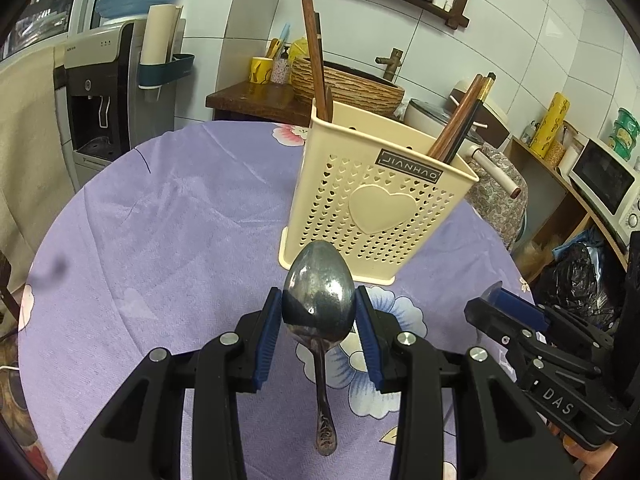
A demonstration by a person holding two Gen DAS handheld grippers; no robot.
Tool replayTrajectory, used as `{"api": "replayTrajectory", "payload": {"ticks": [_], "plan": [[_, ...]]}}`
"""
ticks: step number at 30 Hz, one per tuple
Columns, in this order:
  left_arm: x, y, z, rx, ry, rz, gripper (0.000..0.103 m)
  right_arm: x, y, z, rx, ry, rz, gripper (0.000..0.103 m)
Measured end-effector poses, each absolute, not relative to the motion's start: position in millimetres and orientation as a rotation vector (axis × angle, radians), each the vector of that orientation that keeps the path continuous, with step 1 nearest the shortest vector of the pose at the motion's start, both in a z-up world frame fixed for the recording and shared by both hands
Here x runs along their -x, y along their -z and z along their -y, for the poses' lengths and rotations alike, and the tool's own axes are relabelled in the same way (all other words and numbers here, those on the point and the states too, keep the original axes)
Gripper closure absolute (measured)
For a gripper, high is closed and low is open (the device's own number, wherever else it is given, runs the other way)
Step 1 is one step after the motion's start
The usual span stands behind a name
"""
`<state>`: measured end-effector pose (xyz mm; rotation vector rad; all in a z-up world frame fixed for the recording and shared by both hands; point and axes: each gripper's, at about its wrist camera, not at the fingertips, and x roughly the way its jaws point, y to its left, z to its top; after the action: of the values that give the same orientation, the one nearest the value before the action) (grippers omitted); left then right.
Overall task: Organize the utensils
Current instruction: 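Lift the metal spoon with left gripper while right gripper lifts the plastic spoon above the holder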
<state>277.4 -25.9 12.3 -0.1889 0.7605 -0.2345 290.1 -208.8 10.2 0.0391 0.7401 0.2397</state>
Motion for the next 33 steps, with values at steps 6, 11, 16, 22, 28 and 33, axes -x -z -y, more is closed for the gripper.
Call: {"api": "replayTrajectory", "payload": {"ticks": [6, 11, 16, 22, 28, 33], "plan": [[-273, -19, 25, 0.188, 0.232, -0.740, 0.067, -288, -16, 208, -0.032, -0.237, -0.719, 0.066], [-270, -25, 26, 0.181, 0.226, -0.724, 0.067, -284, -21, 207, -0.021, -0.235, -0.699, 0.066], [-268, -28, 27, 0.173, 0.224, -0.715, 0.067, -280, -26, 209, -0.009, -0.236, -0.682, 0.066], [-266, -30, 29, 0.171, 0.222, -0.709, 0.067, -276, -32, 210, -0.010, -0.233, -0.651, 0.066], [-264, -32, 31, 0.168, 0.219, -0.701, 0.067, -276, -36, 211, -0.004, -0.230, -0.633, 0.066], [-264, -33, 32, 0.163, 0.217, -0.699, 0.067, -275, -35, 211, -0.001, -0.230, -0.631, 0.066]]}}
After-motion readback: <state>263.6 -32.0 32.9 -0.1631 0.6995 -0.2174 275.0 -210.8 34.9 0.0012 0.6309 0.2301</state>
